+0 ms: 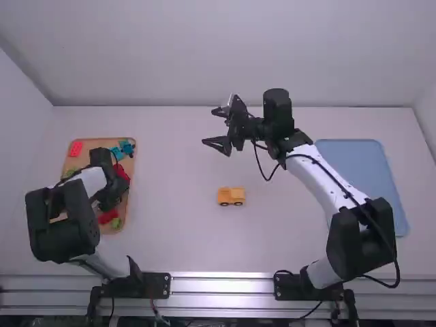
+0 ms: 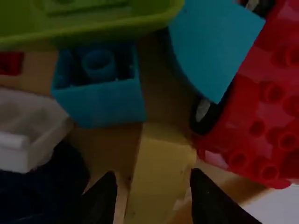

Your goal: Assemble lego blocks to make yellow taxi

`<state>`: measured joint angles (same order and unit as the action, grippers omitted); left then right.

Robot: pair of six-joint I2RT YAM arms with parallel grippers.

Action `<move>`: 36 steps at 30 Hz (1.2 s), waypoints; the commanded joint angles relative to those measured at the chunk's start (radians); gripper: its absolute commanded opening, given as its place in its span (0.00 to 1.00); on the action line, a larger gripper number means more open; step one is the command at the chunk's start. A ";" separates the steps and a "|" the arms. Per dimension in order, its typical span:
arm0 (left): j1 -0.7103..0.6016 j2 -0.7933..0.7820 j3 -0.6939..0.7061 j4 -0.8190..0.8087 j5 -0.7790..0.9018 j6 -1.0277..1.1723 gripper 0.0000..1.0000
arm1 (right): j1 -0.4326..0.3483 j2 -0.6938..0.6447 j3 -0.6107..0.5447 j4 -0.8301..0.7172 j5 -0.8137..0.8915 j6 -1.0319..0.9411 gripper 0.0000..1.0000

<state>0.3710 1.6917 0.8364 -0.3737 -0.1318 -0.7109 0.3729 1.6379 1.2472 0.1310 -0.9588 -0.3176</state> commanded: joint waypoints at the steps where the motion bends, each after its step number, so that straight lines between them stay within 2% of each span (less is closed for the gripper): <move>1: 0.009 0.011 -0.031 0.017 0.000 0.005 0.42 | 0.002 -0.003 0.037 0.003 -0.005 0.008 0.99; 7: 0.008 0.012 -0.045 0.057 -0.013 0.056 0.40 | -0.001 -0.003 0.037 0.003 -0.005 0.007 0.99; 16: 0.002 0.012 -0.046 0.067 -0.016 0.082 0.27 | -0.001 -0.003 0.037 0.003 -0.005 0.008 0.99; 23: 0.003 0.012 -0.046 0.056 -0.022 0.085 0.26 | 0.002 -0.003 0.037 0.004 -0.010 0.007 0.99; 26: 0.003 0.006 -0.042 0.087 -0.014 0.156 0.27 | 0.002 -0.003 0.036 0.021 -0.039 0.007 0.99; 31: 0.003 -0.106 -0.024 0.043 -0.015 0.217 0.26 | 0.000 -0.003 0.036 0.031 -0.148 -0.010 0.99; 36: -0.010 -0.321 -0.027 0.000 0.018 0.291 0.16 | 0.002 -0.003 0.036 0.050 -0.034 0.038 0.99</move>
<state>0.3687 1.4723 0.7982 -0.3653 -0.1303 -0.4820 0.3733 1.6379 1.2480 0.1776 -1.0336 -0.3126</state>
